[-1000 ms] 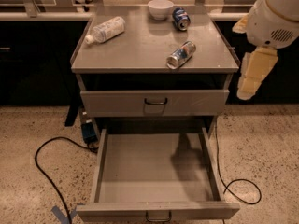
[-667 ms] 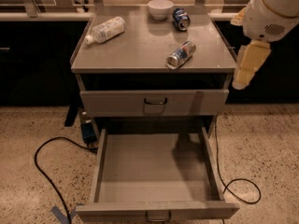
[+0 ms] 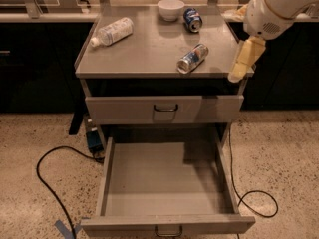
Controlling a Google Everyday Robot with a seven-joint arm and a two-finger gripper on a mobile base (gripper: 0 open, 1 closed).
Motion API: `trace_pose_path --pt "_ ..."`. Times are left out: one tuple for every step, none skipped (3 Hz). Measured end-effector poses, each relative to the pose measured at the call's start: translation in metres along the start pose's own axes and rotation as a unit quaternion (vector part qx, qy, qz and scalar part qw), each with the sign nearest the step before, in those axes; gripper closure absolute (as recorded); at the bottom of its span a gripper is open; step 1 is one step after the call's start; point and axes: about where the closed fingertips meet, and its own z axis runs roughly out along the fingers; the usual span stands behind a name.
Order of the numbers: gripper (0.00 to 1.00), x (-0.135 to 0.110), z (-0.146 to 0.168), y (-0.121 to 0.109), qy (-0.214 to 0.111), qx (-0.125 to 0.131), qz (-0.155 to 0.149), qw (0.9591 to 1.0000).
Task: Place redbull can into middle drawer
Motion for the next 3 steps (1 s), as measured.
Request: trace_pose_path --pt "0.00 -0.0192 0.0209 -0.0092 -0.030 -0.015 -0.033 0.9989" --pt "0.00 -0.0192 0.0209 -0.0092 -0.030 -0.015 -0.033 0.9989" --pt "0.00 -0.0244 0.0228 -0.0156 -0.024 0.005 -0.051 0.9984"
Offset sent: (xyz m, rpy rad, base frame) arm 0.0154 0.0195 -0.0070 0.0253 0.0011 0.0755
